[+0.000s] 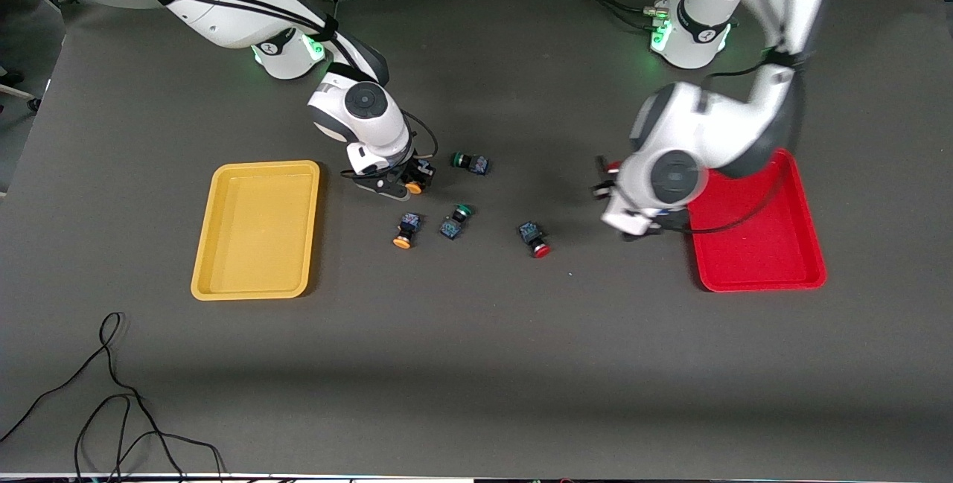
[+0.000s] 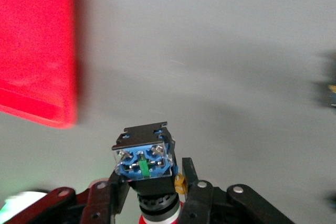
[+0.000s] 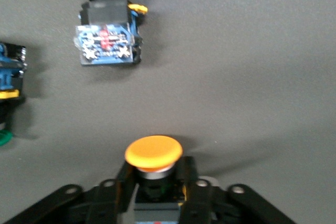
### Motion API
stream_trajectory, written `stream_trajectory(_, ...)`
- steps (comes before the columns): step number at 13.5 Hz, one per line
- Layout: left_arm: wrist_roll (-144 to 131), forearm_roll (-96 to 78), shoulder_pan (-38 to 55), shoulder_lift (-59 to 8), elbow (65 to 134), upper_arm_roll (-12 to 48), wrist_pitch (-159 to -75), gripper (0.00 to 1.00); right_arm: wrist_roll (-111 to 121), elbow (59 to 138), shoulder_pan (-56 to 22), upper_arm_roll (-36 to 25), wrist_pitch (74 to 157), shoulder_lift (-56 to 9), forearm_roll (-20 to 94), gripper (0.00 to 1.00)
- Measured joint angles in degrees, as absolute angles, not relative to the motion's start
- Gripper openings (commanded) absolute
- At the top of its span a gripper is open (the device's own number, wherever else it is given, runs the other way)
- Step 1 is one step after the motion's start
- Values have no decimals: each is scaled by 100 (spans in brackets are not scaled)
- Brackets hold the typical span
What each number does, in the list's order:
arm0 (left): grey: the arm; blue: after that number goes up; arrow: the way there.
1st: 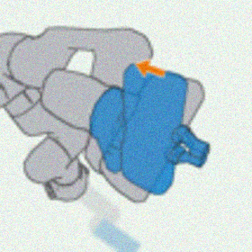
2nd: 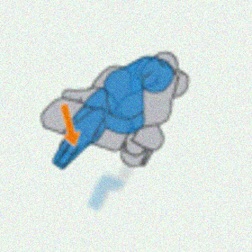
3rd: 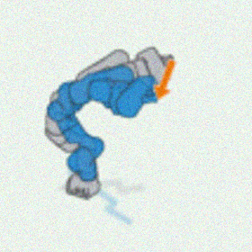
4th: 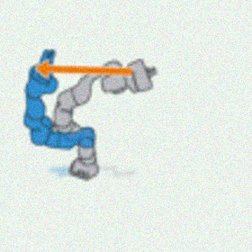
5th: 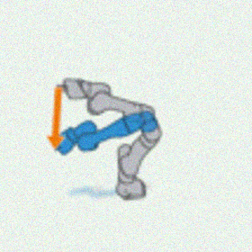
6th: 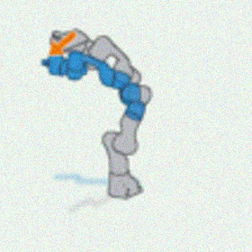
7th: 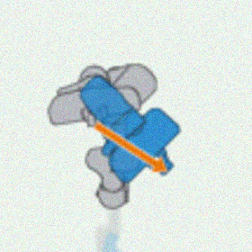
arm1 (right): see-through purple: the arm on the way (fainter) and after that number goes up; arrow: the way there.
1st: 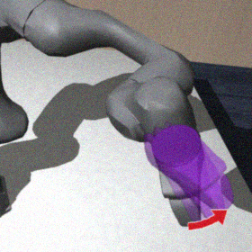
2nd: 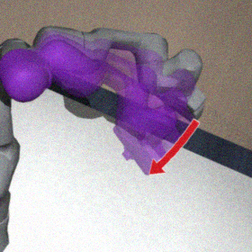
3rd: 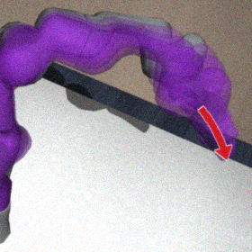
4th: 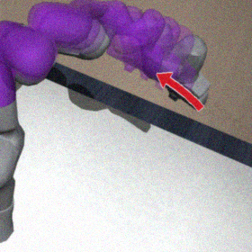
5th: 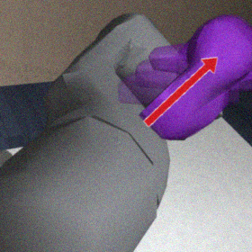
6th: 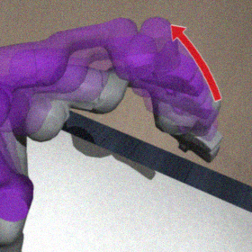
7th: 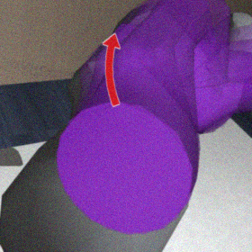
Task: Place red and yellow buttons in trays
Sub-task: 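Carry the red button into the red tray with the left gripper and release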
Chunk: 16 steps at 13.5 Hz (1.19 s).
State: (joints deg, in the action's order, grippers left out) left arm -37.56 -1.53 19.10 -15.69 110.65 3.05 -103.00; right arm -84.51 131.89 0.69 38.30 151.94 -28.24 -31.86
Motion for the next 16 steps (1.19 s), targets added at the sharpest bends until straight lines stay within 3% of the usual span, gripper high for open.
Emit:
stream_trajectory(2, -3386, 232, 1580, -1357, 11464, 301, -10292, 0, -8451, 13016, 70, 3830, 14915, -2823, -3192, 17)
stream_trajectory(5, -2828, 454, 1104, -1319, 12277, 306, -10955, 0, -8432, 12399, 77, 3994, 13919, -2790, -3142, 16)
stream_trajectory(8, -1593, 529, 132, -1342, 12941, 286, -11833, 0, -7380, 11731, 73, 4124, 13056, -2594, -2120, 16)
stream_trajectory(10, -1307, 594, -181, -1346, 13261, 282, -12273, 17, -6070, 11319, 101, 3836, 12322, -2190, -1393, 16)
stream_trajectory(11, -1291, 599, -196, -1355, 13380, 285, -12444, 80, -5344, 11211, 116, 3554, 12065, -1953, -1157, 16)
stream_trajectory(12, -1292, 600, -194, -1374, 13460, 307, -12550, 100, -4586, 11160, 129, 3201, 11909, -1718, -953, 16)
stream_trajectory(16, -1315, 589, -216, -1372, 13373, 331, -12480, 100, -1570, 11308, 171, 1625, 11730, -1068, -585, 16)
